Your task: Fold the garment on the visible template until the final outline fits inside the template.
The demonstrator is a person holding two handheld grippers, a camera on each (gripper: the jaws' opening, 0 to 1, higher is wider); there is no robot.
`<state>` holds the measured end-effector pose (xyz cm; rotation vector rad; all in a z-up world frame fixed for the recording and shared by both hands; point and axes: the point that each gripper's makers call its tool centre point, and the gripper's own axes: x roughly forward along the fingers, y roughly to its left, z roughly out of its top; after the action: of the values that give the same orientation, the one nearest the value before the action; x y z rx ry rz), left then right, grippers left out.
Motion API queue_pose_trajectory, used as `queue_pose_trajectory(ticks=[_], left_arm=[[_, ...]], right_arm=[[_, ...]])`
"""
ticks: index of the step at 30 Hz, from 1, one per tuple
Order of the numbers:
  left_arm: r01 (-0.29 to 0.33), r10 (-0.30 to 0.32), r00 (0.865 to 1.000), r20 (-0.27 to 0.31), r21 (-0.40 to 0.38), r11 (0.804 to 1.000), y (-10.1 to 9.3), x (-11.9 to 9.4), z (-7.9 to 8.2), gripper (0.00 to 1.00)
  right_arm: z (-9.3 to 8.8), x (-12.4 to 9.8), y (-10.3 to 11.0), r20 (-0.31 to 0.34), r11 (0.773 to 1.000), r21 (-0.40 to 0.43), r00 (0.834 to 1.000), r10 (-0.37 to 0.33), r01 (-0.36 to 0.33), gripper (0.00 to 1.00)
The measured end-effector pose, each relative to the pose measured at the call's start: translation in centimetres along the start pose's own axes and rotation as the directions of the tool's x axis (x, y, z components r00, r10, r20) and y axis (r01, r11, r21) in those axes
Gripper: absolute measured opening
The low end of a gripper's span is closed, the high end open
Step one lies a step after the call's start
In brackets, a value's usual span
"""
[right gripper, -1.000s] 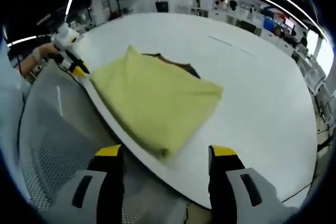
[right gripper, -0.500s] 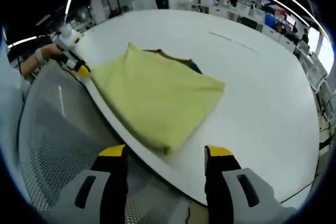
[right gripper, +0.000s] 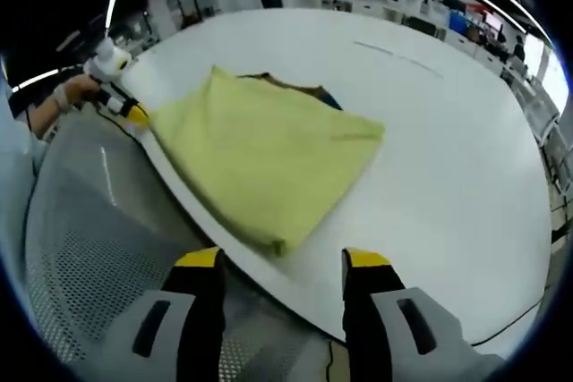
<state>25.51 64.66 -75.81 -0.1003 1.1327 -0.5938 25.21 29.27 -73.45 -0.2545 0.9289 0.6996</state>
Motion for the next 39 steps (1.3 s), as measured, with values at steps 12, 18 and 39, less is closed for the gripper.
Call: queue_pose_trajectory(ticks=[12, 18, 39], left_arm=[[-0.011, 0.011, 1.0, 0.013, 0.004, 1.0, 0.1, -0.7, 0.5, 0.0], [-0.014, 0.014, 1.0, 0.012, 0.002, 1.0, 0.1, -0.6, 0.5, 0.0], [-0.018, 0.018, 1.0, 0.015, -0.001, 1.0, -0.1, -0.6, 0.4, 0.0]], right_arm=[[-0.8, 1.1, -0.4, -0.008, 0.997, 0.081, 1.0, 0.006, -0.005, 0.28], [-1.1, 2.2, -0.1, -0.026, 0.992, 0.121, 0.999, 0.027, -0.024, 0.23], [-1.7, 2.6, -0.3, -0.061, 0.992, 0.123, 0.998, 0.02, -0.012, 0.07]])
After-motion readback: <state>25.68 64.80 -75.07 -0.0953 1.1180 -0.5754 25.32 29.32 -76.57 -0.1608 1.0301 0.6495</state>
